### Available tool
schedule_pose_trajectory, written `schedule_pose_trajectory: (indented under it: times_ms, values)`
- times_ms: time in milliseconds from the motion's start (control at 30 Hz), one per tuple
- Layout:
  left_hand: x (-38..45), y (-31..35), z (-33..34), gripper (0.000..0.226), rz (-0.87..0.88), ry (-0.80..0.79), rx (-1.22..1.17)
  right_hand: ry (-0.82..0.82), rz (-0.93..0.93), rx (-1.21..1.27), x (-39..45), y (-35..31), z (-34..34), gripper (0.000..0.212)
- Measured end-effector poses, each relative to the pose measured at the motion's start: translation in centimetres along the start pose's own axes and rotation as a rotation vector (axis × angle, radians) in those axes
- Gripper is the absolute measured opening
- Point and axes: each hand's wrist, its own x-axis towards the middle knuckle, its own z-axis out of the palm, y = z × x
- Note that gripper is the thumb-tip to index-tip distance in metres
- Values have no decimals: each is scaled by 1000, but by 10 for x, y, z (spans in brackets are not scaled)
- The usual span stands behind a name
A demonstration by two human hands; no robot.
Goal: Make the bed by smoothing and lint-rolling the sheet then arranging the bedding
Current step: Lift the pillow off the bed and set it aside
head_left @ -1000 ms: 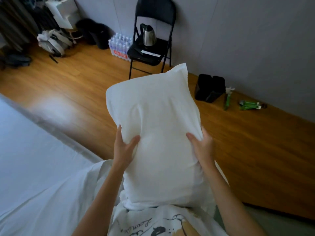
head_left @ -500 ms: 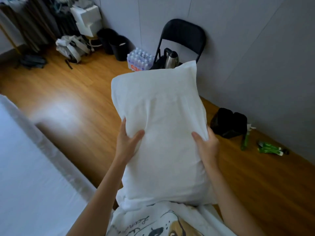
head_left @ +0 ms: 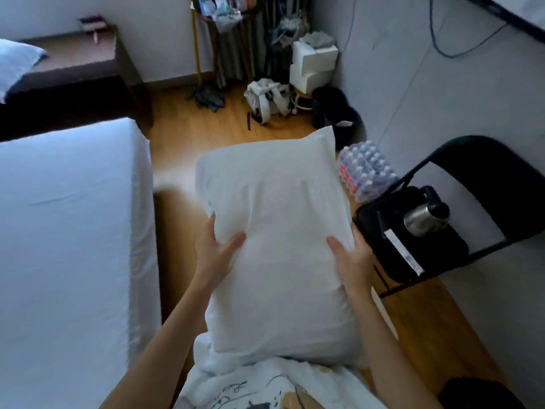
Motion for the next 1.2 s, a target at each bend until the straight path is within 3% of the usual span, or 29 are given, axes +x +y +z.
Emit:
schedule_pose_trajectory:
  times_ms: [133,400,733,900,1200]
  values:
    - [60,20,11,71,-17,127,-13,-114,-10,-28,83,-23,35,57]
    - [209,18,20,77,-159,228,-34,-252,-44,-117,231,-57,130,41]
    - [525,83,-15,77,-68,114,-32,-131,-141,-104,440,-189,298,47]
    - [638,105,-43,81,-49,116,-6,-121,-116,-87,508,-235,376,49]
    - [834,88,-102,73,-160,379,-42,-411,-163,-88,674,-307,587,39]
